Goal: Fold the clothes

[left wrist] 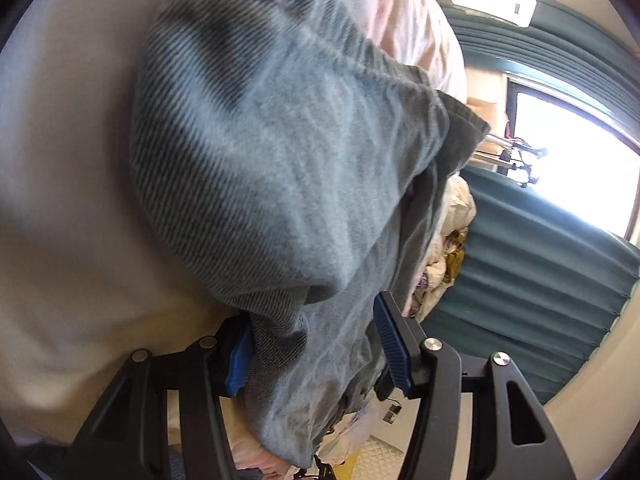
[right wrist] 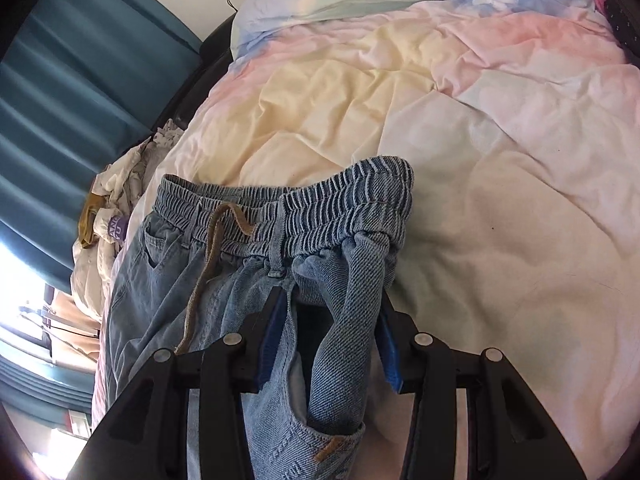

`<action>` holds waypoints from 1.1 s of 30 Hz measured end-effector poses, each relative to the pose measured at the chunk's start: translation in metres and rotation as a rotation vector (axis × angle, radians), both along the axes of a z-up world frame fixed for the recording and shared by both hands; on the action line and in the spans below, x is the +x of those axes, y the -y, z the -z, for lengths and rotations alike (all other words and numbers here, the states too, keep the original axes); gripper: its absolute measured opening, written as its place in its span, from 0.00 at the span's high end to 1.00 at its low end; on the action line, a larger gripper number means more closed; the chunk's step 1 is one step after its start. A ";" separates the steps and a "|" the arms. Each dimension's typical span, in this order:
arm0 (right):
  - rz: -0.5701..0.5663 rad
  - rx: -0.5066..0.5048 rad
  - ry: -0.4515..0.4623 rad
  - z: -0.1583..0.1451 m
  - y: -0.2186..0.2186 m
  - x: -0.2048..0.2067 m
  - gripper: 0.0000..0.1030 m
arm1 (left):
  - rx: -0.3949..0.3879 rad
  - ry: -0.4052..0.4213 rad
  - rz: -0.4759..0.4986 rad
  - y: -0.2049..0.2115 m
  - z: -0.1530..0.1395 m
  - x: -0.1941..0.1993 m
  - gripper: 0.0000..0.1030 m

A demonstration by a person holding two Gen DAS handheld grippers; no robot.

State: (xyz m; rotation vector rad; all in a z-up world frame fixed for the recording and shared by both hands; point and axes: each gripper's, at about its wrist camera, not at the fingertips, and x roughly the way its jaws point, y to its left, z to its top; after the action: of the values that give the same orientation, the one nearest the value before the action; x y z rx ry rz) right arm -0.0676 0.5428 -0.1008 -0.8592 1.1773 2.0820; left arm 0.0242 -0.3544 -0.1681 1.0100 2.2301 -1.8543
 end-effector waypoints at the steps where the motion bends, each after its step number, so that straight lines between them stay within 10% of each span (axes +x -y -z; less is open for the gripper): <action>1: -0.017 0.036 -0.021 -0.008 0.003 -0.001 0.76 | -0.020 -0.007 0.013 -0.001 -0.004 -0.003 0.46; 5: -0.076 0.155 -0.094 -0.034 0.016 -0.004 0.84 | -0.105 -0.012 0.065 -0.003 -0.016 -0.015 0.48; 15: -0.058 0.150 -0.034 -0.027 0.011 -0.003 0.92 | -0.140 -0.007 0.035 0.001 -0.021 -0.010 0.89; 26: -0.106 0.269 -0.034 -0.060 0.028 -0.005 0.94 | -0.253 -0.023 -0.068 0.017 -0.069 -0.006 0.92; 33: -0.157 0.274 -0.061 -0.093 0.021 -0.035 0.95 | -0.400 -0.016 -0.007 0.020 -0.119 -0.080 0.92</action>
State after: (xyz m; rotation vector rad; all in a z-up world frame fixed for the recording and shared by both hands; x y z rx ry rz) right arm -0.1028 0.5216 -0.0079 -0.7837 0.8492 2.3437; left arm -0.0561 -0.3745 -0.0490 0.9121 1.7559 -2.1866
